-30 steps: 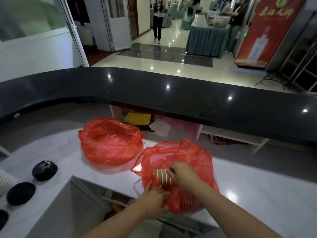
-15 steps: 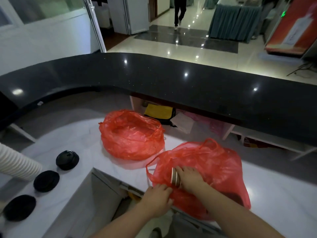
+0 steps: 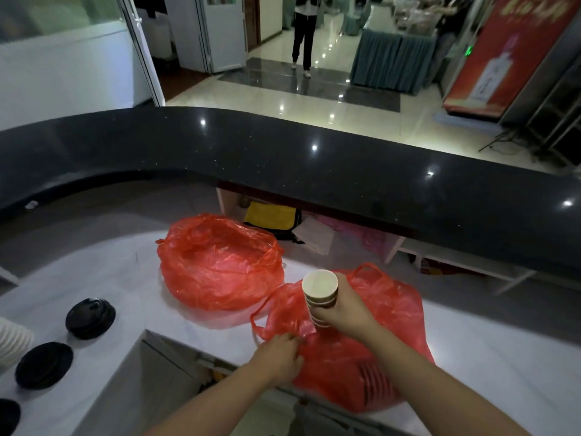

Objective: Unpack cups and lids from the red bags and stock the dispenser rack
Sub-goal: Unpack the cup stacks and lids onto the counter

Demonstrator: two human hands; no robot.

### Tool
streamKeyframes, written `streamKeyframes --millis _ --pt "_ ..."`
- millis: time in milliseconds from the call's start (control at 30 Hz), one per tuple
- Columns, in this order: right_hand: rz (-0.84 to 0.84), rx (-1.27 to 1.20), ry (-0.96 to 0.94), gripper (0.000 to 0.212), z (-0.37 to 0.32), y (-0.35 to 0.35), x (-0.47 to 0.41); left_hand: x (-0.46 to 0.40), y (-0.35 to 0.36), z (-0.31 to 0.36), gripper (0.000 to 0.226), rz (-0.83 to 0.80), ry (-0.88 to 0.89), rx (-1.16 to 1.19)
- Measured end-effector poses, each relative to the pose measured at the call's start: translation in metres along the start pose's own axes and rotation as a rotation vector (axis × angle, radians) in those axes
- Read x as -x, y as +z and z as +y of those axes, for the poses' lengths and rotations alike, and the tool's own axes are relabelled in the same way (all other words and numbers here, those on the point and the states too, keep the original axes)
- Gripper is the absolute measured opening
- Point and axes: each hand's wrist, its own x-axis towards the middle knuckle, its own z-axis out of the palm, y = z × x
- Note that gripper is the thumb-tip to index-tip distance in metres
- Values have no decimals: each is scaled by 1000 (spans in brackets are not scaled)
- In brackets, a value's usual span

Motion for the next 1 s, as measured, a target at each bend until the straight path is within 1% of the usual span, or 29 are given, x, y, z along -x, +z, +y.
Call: streamKeyframes --millis 67,200,267,333,367,433,467,500,567,633,700,767,800,833,900,1000 --pt "115 -147 37 77 -9 -8 -1 -3 -7 3 48 57 -13 115" --pt "306 -390 67 77 -25 -23 -6 -4 -24 15 41 323 -43 403" --pt "339 -485 69 77 -33 -28 -6 -3 -37 22 49 417 -47 637" --pt "346 -592 87 75 -41 -30 -5 0 -50 27 63 415 -105 928" --pt "343 -667 108 72 -45 -29 -3 3 -54 28 66 387 -154 1112" --pt "306 -860 155 61 -54 -24 -1 10 -58 29 63 300 -215 1548" --pt "273 -944 176 58 -59 -20 1 14 -58 27 61 273 -219 1717" --pt "241 -999 194 56 -63 -14 3 20 -57 25 61 271 -213 1829" --pt "174 -1050 214 55 -68 0 7 32 -53 20 64 344 -200 1984" --pt "86 -1098 233 58 -72 20 12 48 -50 11 68 495 -215 2076" --pt "-28 -1130 256 65 -76 41 18 72 -49 -4 70 657 -216 2097" --pt "-155 -1087 273 79 -84 64 27 103 -49 -24 73 814 -209 2065" --pt "-192 -986 253 87 -89 77 32 120 -49 -36 75 890 -204 2026" --pt "-194 -824 193 95 -95 90 38 138 -50 -49 76 962 -200 1964" --pt "-150 -446 -34 106 -109 115 48 175 -53 -78 73 1079 -205 1814" --pt "-175 89 -513 98 -140 155 63 233 -58 -120 82 1120 -209 1626"
